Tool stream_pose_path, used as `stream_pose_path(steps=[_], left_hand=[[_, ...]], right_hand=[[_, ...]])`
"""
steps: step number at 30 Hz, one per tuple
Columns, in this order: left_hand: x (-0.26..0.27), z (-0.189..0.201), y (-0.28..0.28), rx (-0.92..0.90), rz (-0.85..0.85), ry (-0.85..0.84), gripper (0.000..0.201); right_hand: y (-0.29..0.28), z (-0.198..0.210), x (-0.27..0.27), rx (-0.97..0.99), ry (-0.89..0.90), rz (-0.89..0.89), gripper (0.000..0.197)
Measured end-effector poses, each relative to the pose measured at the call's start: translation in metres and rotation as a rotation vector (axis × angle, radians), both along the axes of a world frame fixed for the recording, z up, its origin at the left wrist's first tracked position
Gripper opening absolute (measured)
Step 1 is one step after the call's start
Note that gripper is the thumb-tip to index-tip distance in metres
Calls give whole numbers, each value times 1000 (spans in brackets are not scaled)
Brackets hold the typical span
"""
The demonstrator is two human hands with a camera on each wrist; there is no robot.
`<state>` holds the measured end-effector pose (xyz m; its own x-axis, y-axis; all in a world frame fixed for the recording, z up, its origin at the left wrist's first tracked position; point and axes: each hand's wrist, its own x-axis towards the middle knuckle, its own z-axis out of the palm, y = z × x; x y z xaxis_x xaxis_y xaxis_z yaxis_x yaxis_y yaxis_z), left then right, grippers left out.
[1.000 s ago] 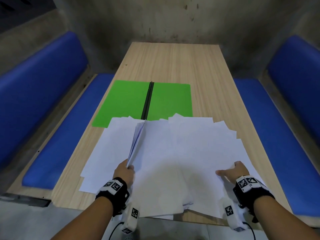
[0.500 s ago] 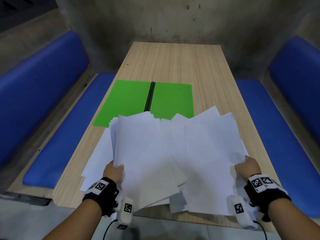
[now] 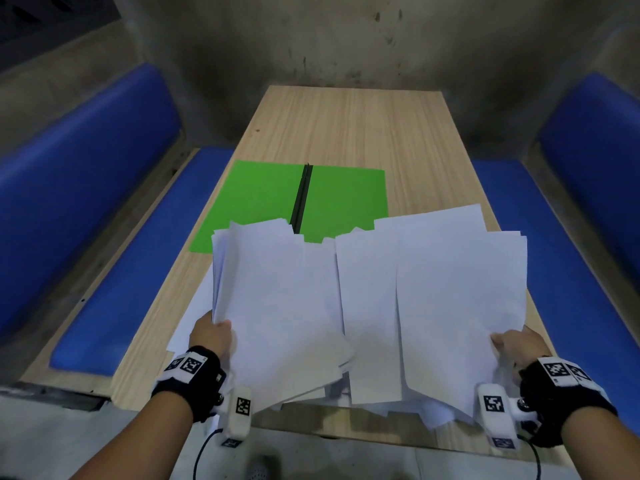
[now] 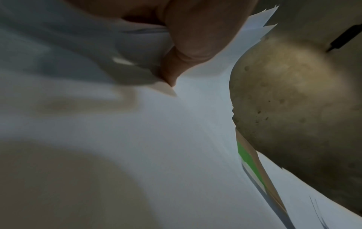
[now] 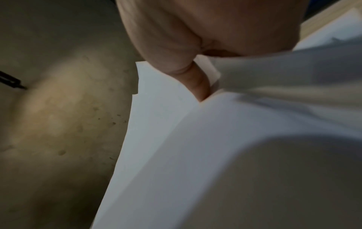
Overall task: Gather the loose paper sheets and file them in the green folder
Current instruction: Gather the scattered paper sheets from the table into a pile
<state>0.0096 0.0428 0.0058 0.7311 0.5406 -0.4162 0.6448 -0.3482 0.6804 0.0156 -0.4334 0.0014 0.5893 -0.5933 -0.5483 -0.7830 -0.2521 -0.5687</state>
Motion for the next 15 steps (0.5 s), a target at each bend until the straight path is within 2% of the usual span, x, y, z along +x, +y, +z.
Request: stream_pose_path(steps=[1, 5, 6, 8, 10, 13, 15], left_hand=[[0, 2, 2, 16, 3, -9, 33], [2, 12, 8, 112, 3, -57, 32], [4, 14, 11, 126, 16, -76, 32], [10, 20, 17, 148, 46, -104, 36], [15, 26, 17, 167, 39, -115, 37], [21, 35, -3, 122, -68, -141, 28], [24, 38, -24, 45, -159, -137, 23]], right_hand=[[-1, -1, 0, 7, 2, -16, 30], [-13, -18, 2, 80, -18, 4, 42], [-21, -29, 5, 104, -27, -8, 39], [-11, -14, 3, 153, -17, -32, 24], [0, -2, 3, 213, -46, -51, 18], [23, 12, 4, 399, -140, -93, 39], [44, 20, 6, 495, -186, -78, 42]])
